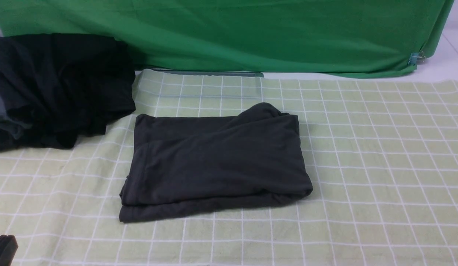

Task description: Fold a long-sleeved shirt over a green coffee tablecloth.

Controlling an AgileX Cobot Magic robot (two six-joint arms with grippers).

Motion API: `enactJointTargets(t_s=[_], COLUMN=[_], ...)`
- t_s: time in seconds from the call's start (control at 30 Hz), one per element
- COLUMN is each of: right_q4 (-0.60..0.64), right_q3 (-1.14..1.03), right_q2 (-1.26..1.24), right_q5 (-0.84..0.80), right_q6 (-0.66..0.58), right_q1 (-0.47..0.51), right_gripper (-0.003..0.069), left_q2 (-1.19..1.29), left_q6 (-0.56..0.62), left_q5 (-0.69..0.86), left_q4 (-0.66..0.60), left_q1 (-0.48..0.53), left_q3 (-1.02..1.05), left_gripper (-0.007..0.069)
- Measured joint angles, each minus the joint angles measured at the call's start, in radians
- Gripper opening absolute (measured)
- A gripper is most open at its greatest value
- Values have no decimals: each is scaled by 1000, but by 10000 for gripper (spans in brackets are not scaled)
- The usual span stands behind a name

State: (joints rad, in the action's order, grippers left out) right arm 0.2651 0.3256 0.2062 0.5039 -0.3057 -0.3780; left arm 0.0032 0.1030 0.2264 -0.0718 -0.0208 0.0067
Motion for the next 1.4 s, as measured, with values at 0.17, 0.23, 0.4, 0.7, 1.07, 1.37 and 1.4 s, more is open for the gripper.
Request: enactJointTargets(t_s=[0.17,0.23,0.4,0.7,1.07,1.37,1.4], right_q4=[0,0,0,-18,-18,-320,-331], right_q3=[0,0,0,-108,-322,-331,-331], right_q2=[0,0,-40,-110,-129,-203,-204], right_q5=[0,0,-118,-730,-687,-719,-719], right_q6=[0,0,-3,-86,-78,291,306], right_q1=[0,0,30,371,432,400,400], right_gripper=[244,244,244,244,242,242,243], left_q2=[0,0,0,0,0,0,0], left_q6=[0,0,0,0,-2,-2,-2], left_q5=[0,0,0,0,0,0,0], left_q4=[0,0,0,0,0,0,0], left_q1=[0,0,0,0,0,0,0], left_q3=[0,0,0,0,0,0,0], left_gripper=[1,1,1,1,1,1,1])
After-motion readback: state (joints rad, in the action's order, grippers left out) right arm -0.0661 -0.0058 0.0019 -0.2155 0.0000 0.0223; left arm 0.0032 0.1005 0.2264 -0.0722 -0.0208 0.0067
